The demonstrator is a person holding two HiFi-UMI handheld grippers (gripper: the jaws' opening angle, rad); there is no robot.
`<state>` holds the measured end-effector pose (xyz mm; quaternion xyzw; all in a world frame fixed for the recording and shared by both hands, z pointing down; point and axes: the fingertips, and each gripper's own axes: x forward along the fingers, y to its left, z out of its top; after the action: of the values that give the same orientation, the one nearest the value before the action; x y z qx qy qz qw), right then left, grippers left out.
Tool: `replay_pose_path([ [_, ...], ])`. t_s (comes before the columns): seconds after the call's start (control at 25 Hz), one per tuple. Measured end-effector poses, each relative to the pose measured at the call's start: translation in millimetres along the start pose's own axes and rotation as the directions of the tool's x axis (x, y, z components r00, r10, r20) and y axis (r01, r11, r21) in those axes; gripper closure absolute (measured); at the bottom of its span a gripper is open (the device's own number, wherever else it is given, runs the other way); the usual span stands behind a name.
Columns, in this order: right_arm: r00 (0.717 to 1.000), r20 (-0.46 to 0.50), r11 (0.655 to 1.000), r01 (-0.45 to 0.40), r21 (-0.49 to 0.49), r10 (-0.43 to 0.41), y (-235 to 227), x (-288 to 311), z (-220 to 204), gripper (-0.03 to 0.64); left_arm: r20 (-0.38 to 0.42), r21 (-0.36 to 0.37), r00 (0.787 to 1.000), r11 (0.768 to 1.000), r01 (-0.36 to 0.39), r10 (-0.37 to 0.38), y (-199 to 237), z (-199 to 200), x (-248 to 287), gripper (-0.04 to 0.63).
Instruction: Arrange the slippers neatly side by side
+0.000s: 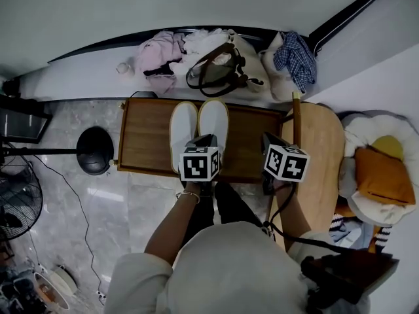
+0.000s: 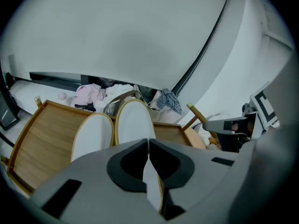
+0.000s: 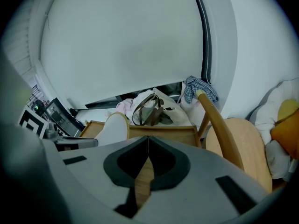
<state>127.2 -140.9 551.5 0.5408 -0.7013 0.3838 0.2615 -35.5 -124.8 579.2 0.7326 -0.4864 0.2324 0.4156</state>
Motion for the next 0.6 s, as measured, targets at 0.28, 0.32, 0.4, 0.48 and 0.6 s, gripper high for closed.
replay_pose_path([
  [0.28, 0.999, -0.036, 1.000, 0.001, 0.012, -0.001, -1.3, 13.2, -10.5, 0.583, -0.052, -0.004, 0.999, 1.000, 0.008, -0.008, 2.5, -14.0, 14.7, 0.571],
  [0.32, 0.999, -0.041, 1.000, 0.002, 0.014, -0.001, -1.7, 15.2, -12.1, 0.583, -0.057, -0.007, 0.998, 1.000, 0.006, -0.007, 4.1, -15.4, 16.8, 0.571],
  [0.4, 0.999, -0.050, 1.000, 0.002, 0.018, -0.001, -2.5, 18.5, -15.0, 0.583, -0.063, -0.015, 0.998, 1.000, 0.003, -0.004, 7.1, -17.6, 20.4, 0.571],
  [0.48, 0.998, -0.060, 1.000, 0.002, 0.022, -0.001, -3.6, 21.1, -17.8, 0.583, -0.070, -0.020, 0.998, 1.000, -0.002, 0.001, 9.5, -19.3, 23.4, 0.571],
  [0.6, 0.997, -0.075, 1.000, 0.003, 0.031, -0.001, -5.1, 25.4, -22.8, 0.583, -0.082, -0.028, 0.997, 1.000, -0.005, 0.003, 12.4, -21.8, 28.8, 0.571],
])
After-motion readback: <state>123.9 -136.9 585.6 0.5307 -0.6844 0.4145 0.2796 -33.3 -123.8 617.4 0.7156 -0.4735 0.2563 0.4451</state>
